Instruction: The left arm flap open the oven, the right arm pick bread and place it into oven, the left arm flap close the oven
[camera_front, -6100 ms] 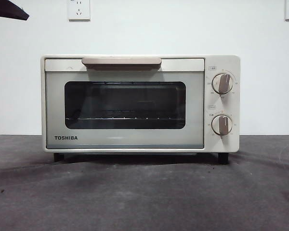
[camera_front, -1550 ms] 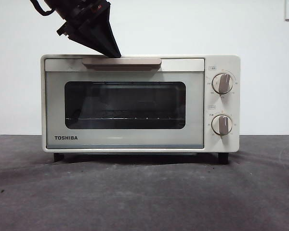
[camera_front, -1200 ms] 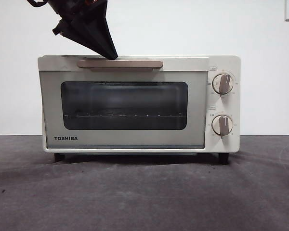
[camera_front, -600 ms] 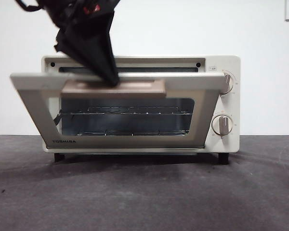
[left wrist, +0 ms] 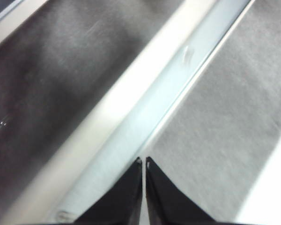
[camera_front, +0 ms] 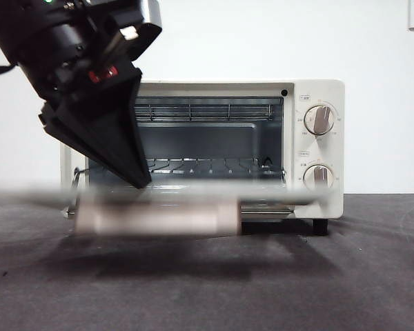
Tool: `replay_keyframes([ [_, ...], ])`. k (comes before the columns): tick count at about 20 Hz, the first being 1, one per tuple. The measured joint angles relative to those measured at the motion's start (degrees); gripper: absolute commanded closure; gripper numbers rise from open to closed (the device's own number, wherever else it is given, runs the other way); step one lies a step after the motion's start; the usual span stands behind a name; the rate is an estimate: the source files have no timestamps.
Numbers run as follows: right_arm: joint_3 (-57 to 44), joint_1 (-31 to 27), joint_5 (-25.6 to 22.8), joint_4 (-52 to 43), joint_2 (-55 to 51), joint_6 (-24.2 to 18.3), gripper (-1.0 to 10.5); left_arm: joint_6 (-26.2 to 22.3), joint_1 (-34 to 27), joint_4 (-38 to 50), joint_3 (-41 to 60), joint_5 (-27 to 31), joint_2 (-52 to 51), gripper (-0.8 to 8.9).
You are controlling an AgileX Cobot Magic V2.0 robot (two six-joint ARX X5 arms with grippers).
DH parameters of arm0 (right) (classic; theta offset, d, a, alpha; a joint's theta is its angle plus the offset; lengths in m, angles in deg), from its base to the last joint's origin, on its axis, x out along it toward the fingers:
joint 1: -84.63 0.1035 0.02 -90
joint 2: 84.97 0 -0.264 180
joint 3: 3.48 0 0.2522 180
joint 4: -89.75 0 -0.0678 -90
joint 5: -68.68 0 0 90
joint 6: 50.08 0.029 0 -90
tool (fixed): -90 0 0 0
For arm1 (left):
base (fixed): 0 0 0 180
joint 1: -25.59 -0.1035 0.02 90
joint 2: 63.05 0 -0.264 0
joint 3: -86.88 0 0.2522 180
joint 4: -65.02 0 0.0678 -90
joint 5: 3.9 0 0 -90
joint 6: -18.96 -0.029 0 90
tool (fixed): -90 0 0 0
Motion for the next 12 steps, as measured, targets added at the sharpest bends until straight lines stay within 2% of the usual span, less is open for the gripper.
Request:
replay_keyframes([
  [2,0.0,0.0,0.0,0.0,0.0,0.0,8.0,1.4,0.9,3.6,1.3,1.8,-0.1,7.98],
  [8,0.0,0.0,0.0,0.0,0.0,0.0,8.0,3.8,4.6,4.3,3.6,3.1,-0.6,7.98],
  [12,0.0,0.0,0.6,-0.2,0.0,0.0,8.0,6.2,5.3,3.2,3.6,3.1,-6.7,7.98],
])
